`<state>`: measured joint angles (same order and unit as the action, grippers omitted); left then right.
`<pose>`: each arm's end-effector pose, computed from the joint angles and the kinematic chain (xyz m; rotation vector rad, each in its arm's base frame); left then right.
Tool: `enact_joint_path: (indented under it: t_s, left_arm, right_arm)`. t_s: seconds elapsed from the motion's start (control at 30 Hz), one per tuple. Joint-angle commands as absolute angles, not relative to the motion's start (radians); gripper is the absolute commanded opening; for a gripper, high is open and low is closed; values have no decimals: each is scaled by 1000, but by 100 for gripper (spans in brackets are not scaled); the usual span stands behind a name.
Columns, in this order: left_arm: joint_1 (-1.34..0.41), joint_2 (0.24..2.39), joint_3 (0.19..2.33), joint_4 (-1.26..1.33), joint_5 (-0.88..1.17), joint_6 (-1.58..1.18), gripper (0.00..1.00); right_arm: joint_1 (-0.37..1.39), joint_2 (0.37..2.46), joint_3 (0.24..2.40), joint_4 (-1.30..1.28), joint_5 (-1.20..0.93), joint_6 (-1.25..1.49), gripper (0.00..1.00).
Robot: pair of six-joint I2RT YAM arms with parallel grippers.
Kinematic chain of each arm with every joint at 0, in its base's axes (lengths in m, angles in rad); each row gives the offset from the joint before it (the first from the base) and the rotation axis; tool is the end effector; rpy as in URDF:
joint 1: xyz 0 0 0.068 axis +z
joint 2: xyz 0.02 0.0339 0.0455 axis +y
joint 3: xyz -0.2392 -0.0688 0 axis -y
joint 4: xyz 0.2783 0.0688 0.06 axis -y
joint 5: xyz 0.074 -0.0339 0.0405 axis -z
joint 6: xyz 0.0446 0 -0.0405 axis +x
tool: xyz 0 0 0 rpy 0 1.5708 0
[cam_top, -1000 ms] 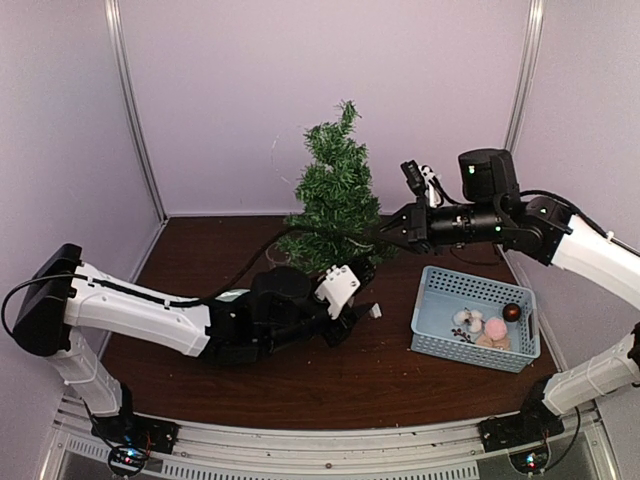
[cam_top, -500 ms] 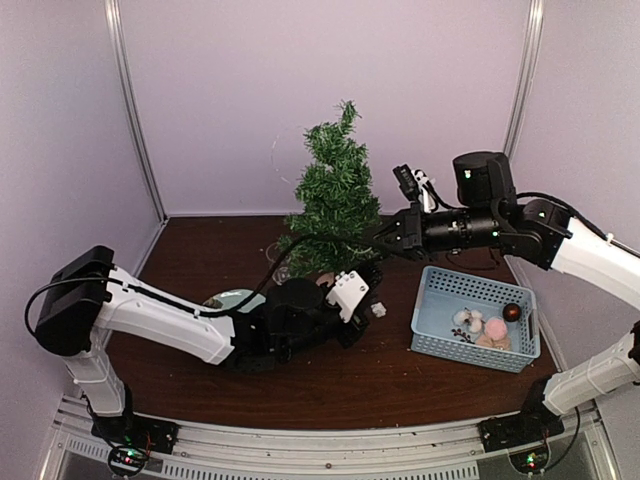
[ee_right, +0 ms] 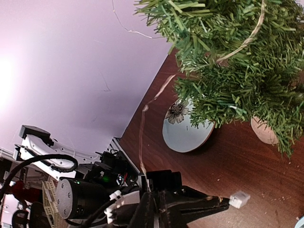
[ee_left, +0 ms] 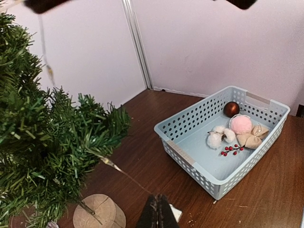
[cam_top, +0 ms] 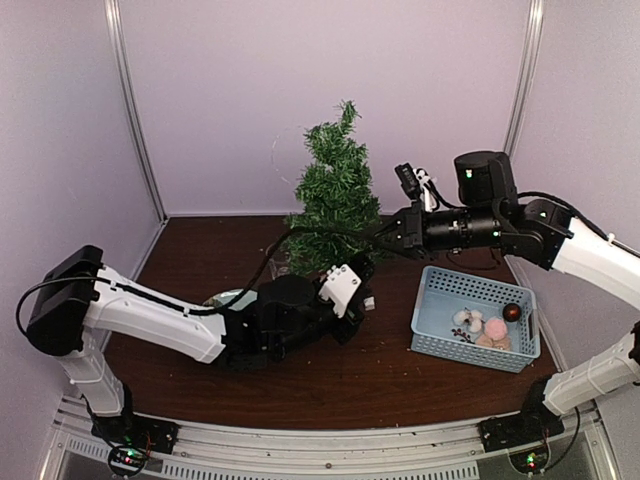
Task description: Decorate the small christmas tree
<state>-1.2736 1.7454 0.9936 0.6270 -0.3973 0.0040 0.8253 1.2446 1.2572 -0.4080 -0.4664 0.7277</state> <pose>0.1395 -0.3966 0.1885 0.7699 1.5422 -0.6130 0.2064 0.2531 0.3597 -0.4560 2.1849 1.4028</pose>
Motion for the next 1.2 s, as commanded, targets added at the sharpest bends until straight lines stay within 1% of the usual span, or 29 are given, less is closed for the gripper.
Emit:
enact_joint_path:
  t_s: [0.0, 0.13, 0.27, 0.43, 0.53, 0.6, 0.7, 0.83, 0.9, 1.03, 1.17]
  left_arm:
    - [-1278, 1613, 961, 565, -368, -62, 0]
    - [-1278, 1485, 920, 391, -354, -115, 0]
    - [-1278, 1342, 888, 189, -380, -163, 0]
    - [-1271, 1168, 865, -38, -450, -202, 0]
    - [-1246, 1099, 868, -163, -473, -219, 0]
    - [-1217, 1066, 879, -235, -482, -229, 0]
    - [-1133, 1043, 911, -346, -443, -248, 0]
    - [-1036, 1072, 967, -483, -379, -191, 0]
    - [-1034, 1098, 994, -527, -354, -119, 0]
    - [-1034, 1135, 1008, -579, -295, -27, 0]
    - [-1033, 1191, 1026, -652, -310, 53, 0]
  right_arm:
    - [833, 1210, 1266, -401, -434, 710, 14]
    - [833, 1210, 1264, -402, -429, 705, 36]
    - [832, 1204, 1266, -401, -421, 699, 53]
    - [828, 1191, 1273, -408, -395, 685, 68]
    - [826, 1180, 1273, -408, -381, 678, 84]
    - [825, 1176, 1276, -407, -379, 670, 90]
    - [823, 1171, 1282, -412, -374, 650, 92]
    - [814, 1174, 1302, -428, -367, 610, 91]
    - [812, 1182, 1329, -451, -358, 581, 89]
    - [810, 1216, 1391, -496, -340, 540, 81]
    - [810, 1242, 1417, -497, -349, 529, 75]
